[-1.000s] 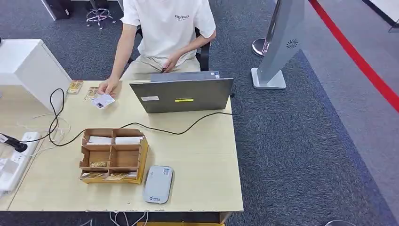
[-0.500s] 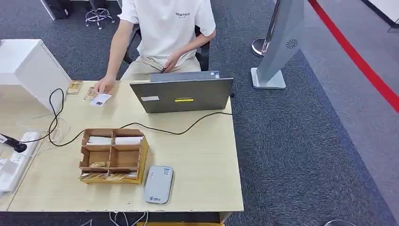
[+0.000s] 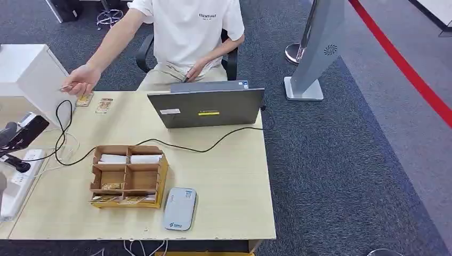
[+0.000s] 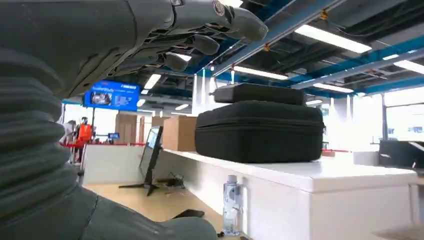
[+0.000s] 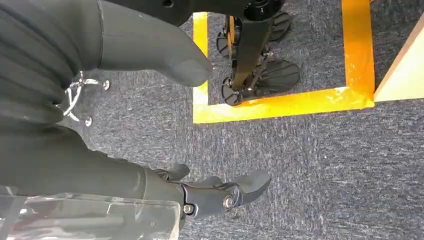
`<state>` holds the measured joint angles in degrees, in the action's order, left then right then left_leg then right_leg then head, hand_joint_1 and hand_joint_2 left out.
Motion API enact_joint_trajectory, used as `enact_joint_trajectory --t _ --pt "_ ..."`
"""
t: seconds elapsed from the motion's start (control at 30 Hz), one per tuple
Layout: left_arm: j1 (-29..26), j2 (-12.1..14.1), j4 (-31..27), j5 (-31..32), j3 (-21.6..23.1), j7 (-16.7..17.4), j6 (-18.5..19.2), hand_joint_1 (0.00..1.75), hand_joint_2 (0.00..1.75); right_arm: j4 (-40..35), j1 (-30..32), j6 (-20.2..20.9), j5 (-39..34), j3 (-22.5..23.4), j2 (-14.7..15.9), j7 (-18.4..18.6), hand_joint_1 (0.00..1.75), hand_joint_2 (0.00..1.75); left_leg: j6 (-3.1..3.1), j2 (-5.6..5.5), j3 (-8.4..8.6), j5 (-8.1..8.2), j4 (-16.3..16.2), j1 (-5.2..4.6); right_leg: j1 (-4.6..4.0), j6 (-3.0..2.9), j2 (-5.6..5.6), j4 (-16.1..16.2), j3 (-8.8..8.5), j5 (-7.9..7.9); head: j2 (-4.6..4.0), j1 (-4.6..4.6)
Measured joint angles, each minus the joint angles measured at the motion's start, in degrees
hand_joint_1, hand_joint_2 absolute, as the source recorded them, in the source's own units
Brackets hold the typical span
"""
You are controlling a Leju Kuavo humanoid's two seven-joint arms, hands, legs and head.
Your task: Pass the card to the sensor for recognition and then transmit it.
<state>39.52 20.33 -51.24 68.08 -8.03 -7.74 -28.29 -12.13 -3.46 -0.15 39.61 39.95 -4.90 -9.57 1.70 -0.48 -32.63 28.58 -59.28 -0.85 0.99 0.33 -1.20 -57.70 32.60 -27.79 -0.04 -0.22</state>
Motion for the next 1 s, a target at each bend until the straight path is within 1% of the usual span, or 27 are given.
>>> enact_joint_trajectory --t 0.13,0.37,0.5,0.57,0.67,0.77,0.83,0.87,0.9,1.0 --pt "2.8 -0.8 2.8 4.4 5.0 3.2 1.3 0.0 1.75 0.1 -0.2 0.2 0.6 0.0 0.0 0.5 0.0 1.75 0.0 0.04 0.0 0.0 0.0 0.0 0.0 0.03 -0.02 0.0 0.01 0.02 0.0 0.02" --pt "8.3 -3.2 8.5 12.1 14.6 8.7 3.3 0.0 1.75 0.2 -0.4 0.4 1.7 0.9 0.0 0.8 0.0 1.75 0.01 0.07 -0.01 0.0 -0.1 -0.01 0.01 0.04 -0.05 0.0 0.0 0.04 0.0 0.02" --pt "10.9 -4.2 11.1 16.2 19.2 11.6 4.4 0.0 1.75 0.4 -0.4 0.4 2.2 1.5 0.0 1.3 0.0 1.75 0.01 0.06 -0.04 0.0 -0.1 0.0 0.0 0.04 -0.03 0.0 -0.02 0.04 0.0 0.0" --pt "11.0 -4.5 11.3 17.4 20.0 12.3 4.6 0.0 1.75 0.4 -0.4 0.4 2.6 1.5 0.0 1.6 0.0 1.75 0.01 0.13 0.0 0.01 -0.1 0.0 0.0 0.04 -0.13 0.0 0.01 0.04 0.0 -0.09" --pt "12.2 -5.0 13.0 19.4 22.6 13.8 5.2 0.0 1.75 0.5 -0.4 0.4 3.1 1.6 0.0 2.0 0.0 1.75 0.01 0.06 -0.04 0.0 -0.1 0.0 0.0 0.04 -0.06 0.0 0.0 0.04 0.0 -0.02" --pt "12.9 -5.3 13.9 19.6 23.7 14.8 5.5 0.0 1.75 0.5 -0.5 0.4 3.4 1.6 0.0 2.6 0.0 1.75 0.01 0.09 -0.04 0.0 -0.1 0.0 0.0 0.04 -0.07 0.0 0.0 0.04 0.0 -0.02" --pt "13.0 -5.4 14.2 19.6 24.2 14.8 5.6 0.0 1.75 0.5 -0.4 0.3 3.6 1.7 0.0 2.7 0.0 1.75 0.01 0.1 -0.03 0.0 -0.1 0.0 0.0 0.04 -0.07 0.0 0.0 0.04 0.0 -0.02" --pt "13.1 -5.5 14.3 19.6 24.3 14.8 5.6 0.94 1.75 0.6 -0.4 0.2 3.6 1.9 0.0 2.7 0.0 1.75 0.01 0.09 -0.04 0.0 -0.1 0.0 0.0 0.04 -0.07 0.0 0.0 0.04 0.0 0.0" --pt "13.0 -5.6 14.4 19.6 24.3 14.8 5.5 1.75 1.75 0.6 -0.5 0.2 3.6 2.0 0.0 2.7 0.0 1.75 0.01 0.09 -0.04 0.0 -0.1 0.0 0.0 0.04 -0.06 0.0 0.0 0.04 0.0 0.0" --pt "13.0 -5.6 14.5 19.6 24.5 14.1 5.5 1.75 1.75 0.7 -0.5 0.1 3.6 2.6 0.0 2.7 0.0 1.75 0.01 0.09 -0.04 0.0 -0.1 0.0 0.0 0.04 -0.06 0.0 0.0 0.04 0.0 -0.02"
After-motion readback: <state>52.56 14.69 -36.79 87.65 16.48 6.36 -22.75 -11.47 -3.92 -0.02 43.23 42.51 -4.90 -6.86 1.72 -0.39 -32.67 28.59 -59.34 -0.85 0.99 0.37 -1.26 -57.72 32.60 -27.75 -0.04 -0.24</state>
